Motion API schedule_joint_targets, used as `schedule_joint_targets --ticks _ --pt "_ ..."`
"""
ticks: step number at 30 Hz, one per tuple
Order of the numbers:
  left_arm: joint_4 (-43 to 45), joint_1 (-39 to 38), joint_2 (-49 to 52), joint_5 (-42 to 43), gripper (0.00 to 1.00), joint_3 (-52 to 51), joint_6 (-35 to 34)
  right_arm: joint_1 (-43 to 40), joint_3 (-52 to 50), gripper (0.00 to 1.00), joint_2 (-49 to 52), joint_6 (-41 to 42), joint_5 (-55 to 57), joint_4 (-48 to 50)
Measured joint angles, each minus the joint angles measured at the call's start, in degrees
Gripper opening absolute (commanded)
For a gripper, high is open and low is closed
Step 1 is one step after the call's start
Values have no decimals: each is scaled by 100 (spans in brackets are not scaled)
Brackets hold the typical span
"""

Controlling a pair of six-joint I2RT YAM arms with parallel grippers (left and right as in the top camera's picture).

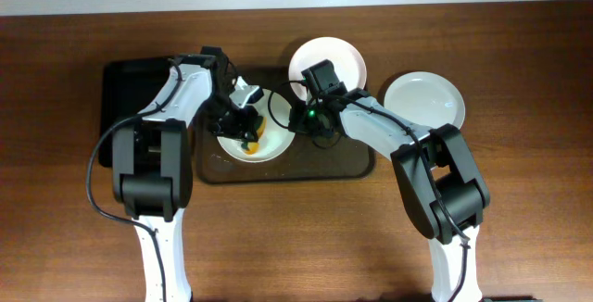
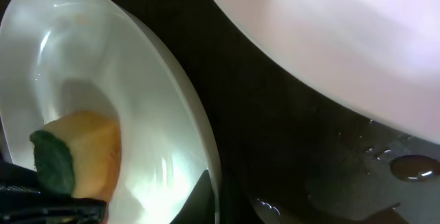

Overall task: Clean dirty plates on tray and stack at the side
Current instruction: 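Scrub the tilted plate with the sponge in the left gripper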

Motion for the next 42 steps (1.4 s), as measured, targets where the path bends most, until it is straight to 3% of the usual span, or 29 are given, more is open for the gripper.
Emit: schedule_joint_targets --ticks 2,4,6,8,12,14,16,18,22,23,25,27,30,34,35,36,39,42 --pt "328 42 9 24 1 -28 -138 0 0 4 0 17 46 7" --pt "1021 103 -17 -339 1 28 -796 0 0 4 0 37 48 9" --pt "2166 114 -70 -1574 1 83 -1729 0 11 4 13 61 48 48" --pt "2105 85 -81 -1956 1 90 -1943 0 22 4 33 105 44 81" --pt "485 68 -125 -2608 1 197 -2057 70 22 4 35 44 -90 61" --pt "50 144 -125 -2116 1 188 -1620 74 22 4 35 4 -105 46" --pt "-192 251 -74 -732 1 68 -629 74 22 4 35 -7 -103 33" --pt "-72 245 9 -31 1 11 -101 68 22 4 35 -2 -96 35" --pt "793 223 17 310 1 -33 125 52 22 4 35 35 -79 55" --pt "1126 216 17 155 1 -33 -74 52 22 4 35 46 -74 63" --pt "1845 184 -22 -732 1 63 -1143 52 22 4 35 66 -70 63" --pt "1460 151 -109 -2000 1 142 -2133 52 22 4 35 85 -63 63" --pt "535 114 -133 -2590 1 179 -2339 72 22 4 42 72 -133 83" --pt "-566 149 -116 -2350 0 136 -1768 76 22 4 42 -17 -197 57" --pt "-678 149 -107 -2081 1 129 -1414 76 22 4 42 -33 -195 57" --pt "-911 190 -26 -1268 1 107 -627 74 22 4 42 -42 -190 57" --pt "-1056 179 96 -179 1 52 439 74 22 4 42 -26 -190 59" --pt "-566 175 105 96 1 17 647 52 22 4 42 24 -164 63"
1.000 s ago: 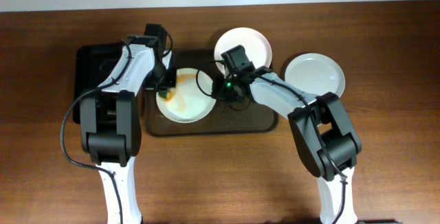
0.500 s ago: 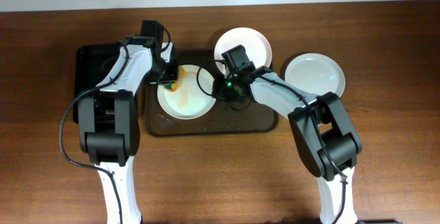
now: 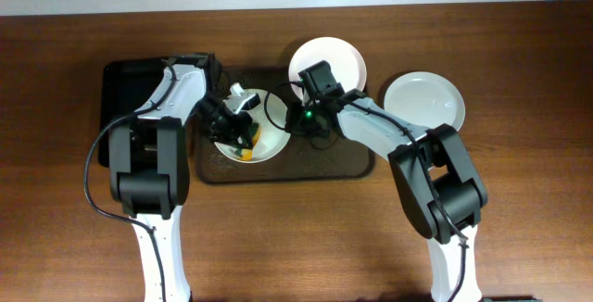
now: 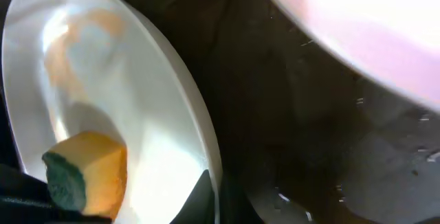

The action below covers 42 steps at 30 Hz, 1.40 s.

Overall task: Clean dirty plates on tray and stack at the side
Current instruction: 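Scrub the tilted plate with the sponge in the left gripper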

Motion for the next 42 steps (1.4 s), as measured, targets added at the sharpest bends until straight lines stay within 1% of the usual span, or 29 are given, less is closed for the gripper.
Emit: schedule_joint_targets --ticks 2,4,6,7,9,12,14,16,17,18,19,21,22,24,26,28,30,33,34,35,36,37,39,41,42 --pt "546 0 -2 90 1 -24 -341 -4 0 4 0 17 9 -2" --pt "1788 -24 -52 -125 1 70 -1008 -4 0 4 0 17 20 -2" --pt "2476 -28 -57 -275 1 63 -1213 -4 0 4 0 15 22 0" --pt "2586 -35 -57 -354 1 63 -1263 -4 0 4 0 17 20 -2" --pt "2505 -76 -96 -846 1 85 -1593 -4 0 4 0 22 20 -2" --pt "1580 -103 -214 -2612 1 190 -2304 -4 0 4 0 20 17 -2" --pt "1075 -164 -225 -3206 1 199 -2684 57 0 4 11 17 -94 17" --pt "684 -205 -225 -3528 0 199 -2822 98 0 4 11 15 -162 17" --pt "455 -203 -223 -3547 0 188 -2726 105 0 4 11 7 -199 11" --pt "208 -190 -221 -3427 1 177 -2413 107 0 4 11 -9 -199 -2" --pt "7 -133 -216 -3139 1 153 -1937 98 0 4 11 -28 -197 -17" --pt "-105 -35 -205 -2524 0 138 -1036 79 0 4 11 -39 -190 -24" --pt "-125 20 -199 -2081 0 122 -385 63 0 4 11 -50 -170 -22" --pt "4 17 -181 -1537 1 101 271 33 0 4 11 -55 -131 -17" --pt "195 17 -179 -1325 0 94 546 11 2 4 9 -55 -87 -13" --pt "487 17 -179 -1123 1 92 664 2 11 4 11 -50 -63 -15" --pt "866 2 -179 -894 0 81 704 0 11 4 11 -48 -63 -15" --pt "1423 0 -177 -774 0 72 654 0 11 4 11 -4 -63 -4" --pt "1648 0 -177 -841 0 66 433 0 13 4 11 -2 -63 -2" --pt "1947 -15 -179 -1095 1 70 28 0 15 4 11 -7 -63 -2" --pt "2173 -52 -188 -1635 0 107 -542 0 15 4 11 -7 -61 -2" --pt "2170 -87 -205 -2382 0 140 -1298 2 20 4 11 -4 -63 28" --pt "1871 -214 -227 -3158 0 155 -2199 24 22 4 15 15 -68 46" --pt "1493 -258 -229 -3475 1 173 -2658 33 22 4 15 17 -76 46" --pt "1272 -254 -229 -3480 0 184 -2719 35 22 4 15 17 -85 44"
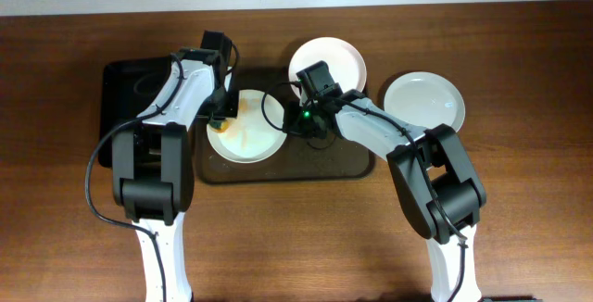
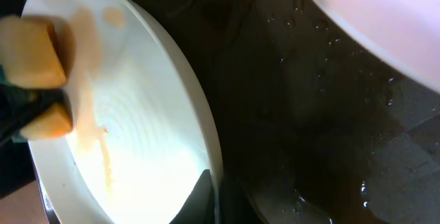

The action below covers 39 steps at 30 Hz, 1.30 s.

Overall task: Clean dirty plates on tray and stack at the side
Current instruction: 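Scrub the tilted plate with the sponge in the left gripper, then lift the plate with the right gripper and stack it on the side plate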

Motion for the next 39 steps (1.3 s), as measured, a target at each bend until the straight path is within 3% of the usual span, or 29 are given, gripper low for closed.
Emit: schedule_joint_targets --ticks 1,5,8,12,16,24,27,33,39 --pt "-229 17 0 136 0 13 103 -2 0 4 0 -2 0 -13" --pt "-1285 302 63 1965 1 -22 1685 -20 0 4 0 -39 -7 -42" --pt "-1681 264 291 2885 1 280 2253 -20 0 4 0 -46 -50 -46" --pt "-1147 505 350 3263 0 1495 1976 -109 0 4 0 -105 -219 -155" --pt "-903 1185 350 3187 0 1543 1163 -254 0 4 -166 -662 -219 -931" --pt "-922 1213 350 3154 1 1543 1016 -247 -2 4 -2363 -1292 2188 -2492" --pt "-925 1213 350 3154 1 1543 1014 94 -2 4 -2986 -1423 3915 -2649" --pt "-920 1211 350 3152 0 1543 1016 1974 -2 4 -3008 -1572 7871 -2490" --pt "-920 1213 350 3154 1 1543 1016 2293 -2 4 -3010 -1572 9066 -2227"
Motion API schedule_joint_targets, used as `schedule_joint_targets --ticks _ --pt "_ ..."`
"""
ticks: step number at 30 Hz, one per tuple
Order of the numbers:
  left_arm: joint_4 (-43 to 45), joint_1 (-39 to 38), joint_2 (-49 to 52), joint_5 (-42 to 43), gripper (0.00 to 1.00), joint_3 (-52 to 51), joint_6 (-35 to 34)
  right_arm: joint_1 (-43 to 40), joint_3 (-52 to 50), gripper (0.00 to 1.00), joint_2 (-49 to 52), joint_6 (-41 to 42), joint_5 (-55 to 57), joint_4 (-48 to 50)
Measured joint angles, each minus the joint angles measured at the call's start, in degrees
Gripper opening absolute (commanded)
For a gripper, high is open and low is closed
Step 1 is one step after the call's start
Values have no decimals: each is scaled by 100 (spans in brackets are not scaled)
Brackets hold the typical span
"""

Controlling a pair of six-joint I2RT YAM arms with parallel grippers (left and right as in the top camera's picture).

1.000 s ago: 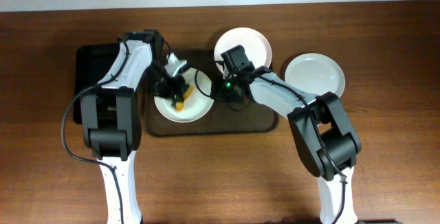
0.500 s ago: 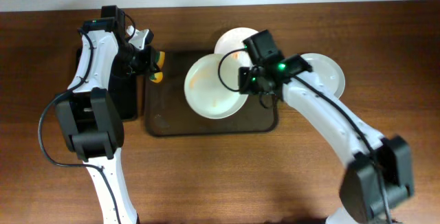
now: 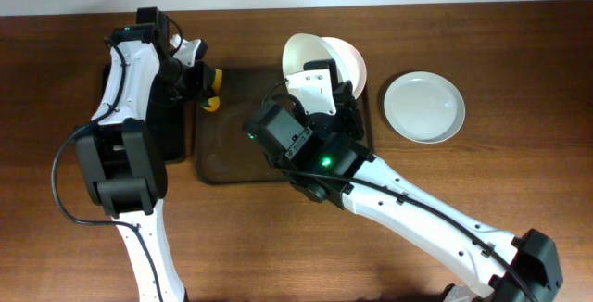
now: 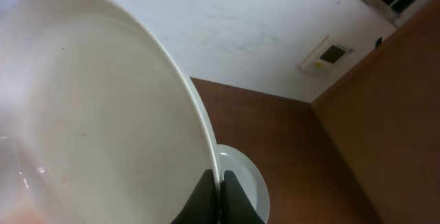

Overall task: Clean dirty plates on tray and stack at the side
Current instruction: 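Lift the plate with the right gripper and stack it on the side plate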

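Note:
My right gripper (image 4: 218, 195) is shut on the rim of a white plate (image 4: 103, 114), holding it tilted up above the brown tray (image 3: 232, 154); overhead this held plate (image 3: 301, 54) shows near the tray's back edge. A second white plate (image 3: 350, 61) lies behind it at the tray's back right. My left gripper (image 3: 204, 80) is shut on a yellow sponge (image 3: 214, 80) at the tray's far left corner. A clean white plate (image 3: 423, 106) rests on the table to the right.
A black tray (image 3: 176, 126) lies left of the brown tray, partly under my left arm. My raised right arm covers the tray's right half in the overhead view. A pale wall and a wooden panel fill the right wrist view's background.
The plate lay flat on the tray with the sponge at its far left edge. Now my right gripper holds it raised and tilted, and my left gripper with the sponge is left of the tray.
My right gripper stayed shut on the plate's rim throughout. My left gripper had the sponge in the middle of the plate, then at its near side, then at its far left edge beside an orange smear. Now the plate is off the tray and the sponge is withdrawn.

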Motion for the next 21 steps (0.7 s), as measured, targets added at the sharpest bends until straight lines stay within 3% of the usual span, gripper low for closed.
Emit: schedule_joint_targets --ticks 6,9,11,13,15,18,21 --pt "24 0 0 -2 0 0 -2 2 0 4 0 0 -74 85" --pt "22 -2 0 0 1 0 0 -232 0 4 -4 24 -1818 136" --pt "28 -2 0 0 0 0 0 -1172 0 4 -4 133 -3998 127" --pt "28 -2 0 -2 1 0 -2 -1864 0 4 -4 166 -5318 140" --pt "26 -2 0 -2 0 0 -2 -3080 0 4 -4 221 -6828 66" --pt "28 -2 0 -2 0 0 -2 -4784 0 4 7 435 -7552 -452" --pt "26 -2 0 -2 1 0 0 -5974 2 4 299 498 -7593 -647"
